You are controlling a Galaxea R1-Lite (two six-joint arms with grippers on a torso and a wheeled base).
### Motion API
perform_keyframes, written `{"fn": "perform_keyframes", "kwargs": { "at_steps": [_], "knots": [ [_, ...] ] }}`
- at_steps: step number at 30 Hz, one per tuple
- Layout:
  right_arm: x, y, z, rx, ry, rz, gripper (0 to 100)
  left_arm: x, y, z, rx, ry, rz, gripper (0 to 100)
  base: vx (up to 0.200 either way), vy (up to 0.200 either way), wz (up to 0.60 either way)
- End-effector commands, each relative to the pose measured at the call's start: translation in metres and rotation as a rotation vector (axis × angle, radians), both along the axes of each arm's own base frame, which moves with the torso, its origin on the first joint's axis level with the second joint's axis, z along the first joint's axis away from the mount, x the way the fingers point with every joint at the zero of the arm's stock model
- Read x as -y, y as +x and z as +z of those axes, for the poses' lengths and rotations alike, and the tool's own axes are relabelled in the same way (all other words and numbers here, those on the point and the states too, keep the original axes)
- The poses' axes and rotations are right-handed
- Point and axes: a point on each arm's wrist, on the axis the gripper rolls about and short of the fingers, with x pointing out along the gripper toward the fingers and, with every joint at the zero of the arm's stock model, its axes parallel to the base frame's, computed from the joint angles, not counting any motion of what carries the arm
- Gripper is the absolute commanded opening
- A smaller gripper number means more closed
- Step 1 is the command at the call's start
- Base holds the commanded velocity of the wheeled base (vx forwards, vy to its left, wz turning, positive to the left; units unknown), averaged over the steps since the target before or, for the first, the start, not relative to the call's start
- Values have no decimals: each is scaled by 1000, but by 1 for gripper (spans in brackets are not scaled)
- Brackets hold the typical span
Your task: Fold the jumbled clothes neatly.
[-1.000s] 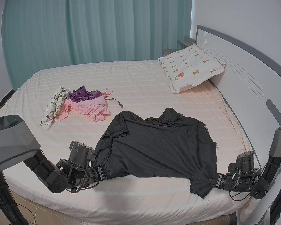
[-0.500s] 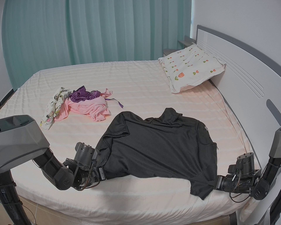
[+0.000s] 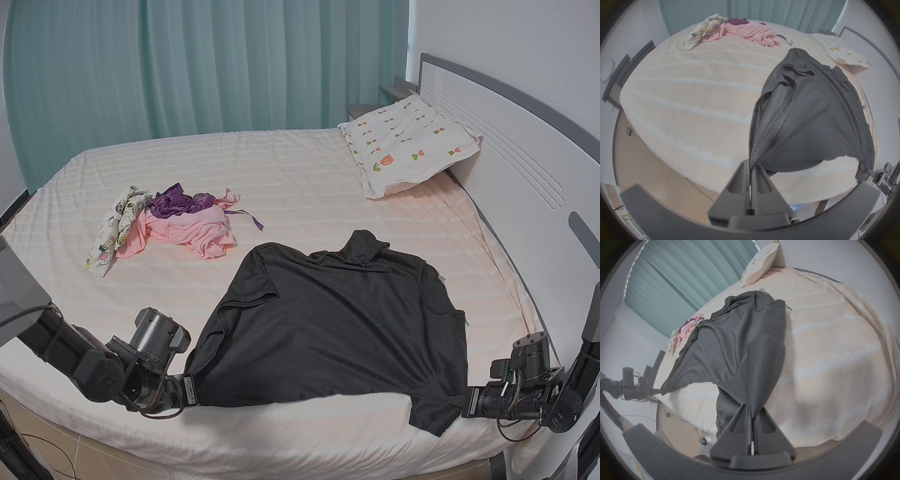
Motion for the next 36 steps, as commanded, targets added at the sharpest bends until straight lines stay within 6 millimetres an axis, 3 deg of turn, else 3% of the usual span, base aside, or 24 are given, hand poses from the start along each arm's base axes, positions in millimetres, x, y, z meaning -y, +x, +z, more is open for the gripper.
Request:
{"fn": "perform_keyframes", "kwargs": {
  "at_steps": [1, 10, 18, 19, 26, 29, 36],
  "knots": [
    [4, -13, 5, 12, -13, 54, 0, -10, -19, 21, 6, -8, 1, 0, 0, 0, 0],
    [9, -21, 3, -28, -70, 110, 0, -21, -45, 3, -114, 56, -18, 0, 0, 0, 0],
    [9, -25, -1, -63, -95, 152, 0, -23, -55, -3, -148, 65, -28, 0, 0, 0, 0],
    [9, -25, -2, -70, -97, 155, 100, -23, -55, -3, -151, 55, -34, 100, 0, 0, 0],
    [9, -24, 0, -46, -89, 151, 100, -21, -51, 1, -131, 27, -27, 100, 0, 0, 0],
    [10, -19, 6, -2, -73, 125, 100, -22, -46, 12, -71, -3, -12, 100, 0, 0, 0],
    [9, 2, 25, 105, 13, 20, 100, -19, -13, 45, 132, -148, 59, 100, 0, 0, 0]
  ]
}}
